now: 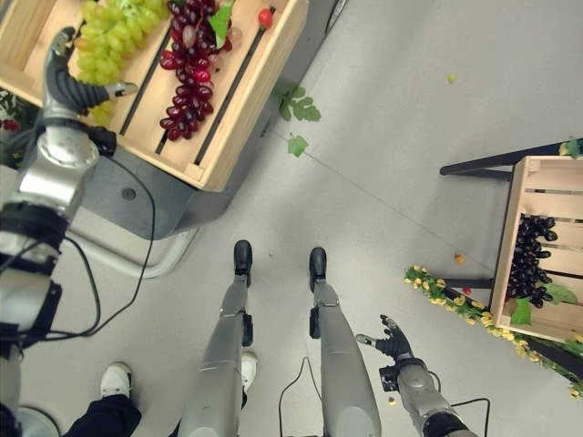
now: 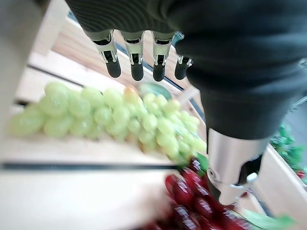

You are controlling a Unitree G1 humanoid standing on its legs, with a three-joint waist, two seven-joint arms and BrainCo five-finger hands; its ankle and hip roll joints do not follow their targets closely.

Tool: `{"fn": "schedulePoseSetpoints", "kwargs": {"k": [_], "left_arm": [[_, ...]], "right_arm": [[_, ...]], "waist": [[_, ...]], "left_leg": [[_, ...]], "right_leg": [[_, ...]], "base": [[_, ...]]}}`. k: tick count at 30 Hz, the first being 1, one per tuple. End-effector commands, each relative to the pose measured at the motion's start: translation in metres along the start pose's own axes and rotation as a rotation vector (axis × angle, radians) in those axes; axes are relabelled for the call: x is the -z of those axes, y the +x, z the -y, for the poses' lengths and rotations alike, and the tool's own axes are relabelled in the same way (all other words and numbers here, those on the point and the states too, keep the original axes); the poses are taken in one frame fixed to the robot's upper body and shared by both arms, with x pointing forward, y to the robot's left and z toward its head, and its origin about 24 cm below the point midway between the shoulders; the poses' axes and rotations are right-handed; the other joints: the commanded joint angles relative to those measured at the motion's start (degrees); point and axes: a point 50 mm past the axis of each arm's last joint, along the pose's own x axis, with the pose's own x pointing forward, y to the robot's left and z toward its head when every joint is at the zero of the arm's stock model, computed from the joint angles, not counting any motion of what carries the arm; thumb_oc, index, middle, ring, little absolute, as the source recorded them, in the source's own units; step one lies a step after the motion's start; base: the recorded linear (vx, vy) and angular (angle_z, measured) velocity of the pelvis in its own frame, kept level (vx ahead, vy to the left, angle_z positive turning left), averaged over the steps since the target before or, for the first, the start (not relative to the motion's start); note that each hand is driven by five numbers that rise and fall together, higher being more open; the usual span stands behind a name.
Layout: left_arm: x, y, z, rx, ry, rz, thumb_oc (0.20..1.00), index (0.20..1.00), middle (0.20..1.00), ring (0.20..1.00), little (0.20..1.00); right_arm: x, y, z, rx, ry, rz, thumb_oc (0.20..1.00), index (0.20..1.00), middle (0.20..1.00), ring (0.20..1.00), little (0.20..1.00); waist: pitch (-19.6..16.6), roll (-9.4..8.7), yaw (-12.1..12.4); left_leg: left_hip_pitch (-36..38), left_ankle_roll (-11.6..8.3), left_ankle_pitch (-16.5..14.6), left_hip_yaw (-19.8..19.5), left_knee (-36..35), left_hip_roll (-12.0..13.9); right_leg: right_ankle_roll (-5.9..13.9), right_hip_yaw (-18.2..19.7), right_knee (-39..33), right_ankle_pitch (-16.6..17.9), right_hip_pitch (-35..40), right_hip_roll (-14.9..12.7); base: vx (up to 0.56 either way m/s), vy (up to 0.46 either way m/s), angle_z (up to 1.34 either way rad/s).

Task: Pick up the fruits from the basket on one side to the basket on the other side

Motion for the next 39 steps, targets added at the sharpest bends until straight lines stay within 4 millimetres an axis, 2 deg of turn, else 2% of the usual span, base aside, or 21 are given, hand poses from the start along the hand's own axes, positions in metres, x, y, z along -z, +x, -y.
{"fn": "schedulePoseSetpoints", "kwargs": {"k": [1, 5, 13, 17, 25, 27, 30, 32, 33, 34, 35, 36, 39], "left_arm": [[0.02, -0.011, -0.012, -0.048, -0.085, -0.06, 1.0, 1.0, 1.0, 1.0, 1.0], [0.021, -0.03, -0.016, -0.007, -0.145, -0.013, 1.0, 1.0, 1.0, 1.0, 1.0], [0.028, -0.049, -0.033, 0.015, -0.21, -0.003, 1.0, 1.0, 1.0, 1.0, 1.0], [0.03, -0.055, -0.034, 0.03, -0.217, -0.005, 1.0, 1.0, 1.0, 1.0, 1.0], [0.037, -0.059, -0.025, 0.098, -0.222, -0.037, 1.0, 1.0, 1.0, 1.0, 1.0], [0.043, -0.061, -0.021, 0.116, -0.236, -0.064, 1.0, 1.0, 1.0, 1.0, 1.0], [0.042, -0.059, -0.01, 0.143, -0.261, -0.076, 1.0, 1.0, 1.0, 1.0, 1.0], [0.042, -0.058, -0.005, 0.152, -0.272, -0.082, 1.0, 1.0, 1.0, 1.0, 1.0], [0.043, -0.056, -0.004, 0.149, -0.282, -0.089, 1.0, 1.0, 1.0, 1.0, 1.0], [0.043, -0.056, -0.004, 0.149, -0.282, -0.089, 1.0, 1.0, 1.0, 1.0, 1.0], [0.049, -0.058, -0.005, 0.143, -0.272, -0.113, 1.0, 1.0, 1.0, 1.0, 1.0], [0.049, -0.058, -0.006, 0.141, -0.268, -0.114, 1.0, 1.0, 1.0, 1.0, 1.0], [0.052, -0.06, -0.008, 0.139, -0.258, -0.121, 1.0, 1.0, 1.0, 1.0, 1.0]], "right_arm": [[0.022, -0.015, 0.007, 0.055, 0.064, -0.032, 1.0, 1.0, 1.0, 1.0, 1.0], [0.033, -0.018, 0.016, 0.084, 0.068, -0.08, 1.0, 1.0, 1.0, 1.0, 1.0], [0.06, -0.024, 0.024, 0.115, 0.08, -0.208, 1.0, 1.0, 1.0, 1.0, 1.0], [0.063, -0.026, 0.024, 0.113, 0.085, -0.224, 1.0, 1.0, 1.0, 1.0, 1.0], [0.07, -0.028, 0.028, 0.118, 0.084, -0.26, 1.0, 1.0, 1.0, 1.0, 1.0], [0.072, -0.029, 0.032, 0.122, 0.069, -0.271, 1.0, 1.0, 1.0, 1.0, 1.0], [0.071, -0.028, 0.038, 0.134, 0.053, -0.277, 1.0, 1.0, 1.0, 1.0, 1.0], [0.071, -0.027, 0.039, 0.137, 0.047, -0.285, 1.0, 1.0, 1.0, 1.0, 1.0], [0.076, -0.029, 0.039, 0.141, 0.044, -0.312, 1.0, 1.0, 1.0, 1.0, 1.0], [0.076, -0.029, 0.039, 0.141, 0.044, -0.312, 1.0, 1.0, 1.0, 1.0, 1.0], [0.081, -0.031, 0.038, 0.142, 0.04, -0.339, 1.0, 1.0, 1.0, 1.0, 1.0], [0.083, -0.032, 0.037, 0.143, 0.04, -0.348, 1.0, 1.0, 1.0, 1.0, 1.0], [0.09, -0.036, 0.031, 0.131, 0.038, -0.371, 1.0, 1.0, 1.0, 1.0, 1.0]], "waist": [[1.42, -3.86, 2.23], [1.02, -2.9, 3.11], [0.48, -1.4, 4.18], [0.1, -1.2, 4.26], [-0.61, -0.9, 4.7], [-0.5, -1.05, 4.53], [1.11, -1.4, 4.14], [1.4, -1.41, 4.11], [1.25, -1.23, 4.95], [1.25, -1.25, 4.96], [0.5, -1.35, 5.67], [0.23, -1.43, 6.07], [0.79, -2.77, 7.64]], "left_leg": [[0.63, 0.42, -5.12, 0.98, 1.81, -4.73], [2.56, -0.06, -4.48, 0.37, 0.86, -4.66], [5.17, -0.59, -3.93, -0.95, 0.64, -3.99], [5.8, -0.78, -3.48, -1.45, 0.6, -3.68], [8.11, -1.5, -4.27, -2.52, 3.13, -2.7], [8.52, -1.9, -6.59, -1.78, 8.1, -3.18], [5.23, -2.27, -8.53, 0.43, 18.76, -4.59], [4.83, -1.93, -8.69, 1.09, 19.7, -4.83], [3.64, -1.24, -8.11, 1.47, 18.88, -4.81], [3.66, -1.23, -8.09, 1.5, 18.83, -4.82], [1.41, -1.32, -4.71, 0.95, 16.83, -3.72], [-0.13, -1.43, -2.84, 1.1, 15.48, -3.0], [-2.67, -2.17, -0.04, 0.54, 11.92, -0.66]], "right_leg": [[2.99, 0.73, -12.33, 7.19, 3.67, -0.05], [2.62, -0.4, -12.7, 6.79, 5.49, 0.23], [1.82, -1.95, -12.43, 5.69, 8.22, 1.08], [1.49, -2.63, -11.51, 4.93, 8.45, 1.48], [0.58, -5.04, -6.54, 1.14, 9.64, 2.9], [0.54, -5.32, -4.81, -0.29, 10.88, 2.78], [0.06, -5.72, -3.36, -1.01, 12.52, 1.53], [-0.08, -5.96, -2.81, -0.72, 12.47, 1.12], [-0.04, -5.85, -2.67, -1.39, 13.62, 2.22], [-0.04, -5.83, -2.67, -1.39, 13.62, 2.21], [-0.2, -5.12, -3.44, -2.0, 15.63, 3.62], [-0.36, -4.96, -3.95, -2.09, 16.7, 4.41], [-0.28, -3.69, -5.14, -3.52, 21.29, 5.83]], "base": [[-0.02, -0.17, 0.01], [-0.01, -0.111, 0.07], [-0.01, -0.091, 0.1], [0.0, -0.094, 0.13], [-0.01, -0.122, 0.28], [-0.01, -0.094, 0.28], [-0.03, -0.058, 0.12], [-0.05, -0.024, 0.14], [-0.03, -0.027, 0.09], [0.05, -0.081, -0.03], [0.09, -0.082, -0.04], [0.13, -0.096, -0.09], [0.16, -0.056, -0.11]]}}
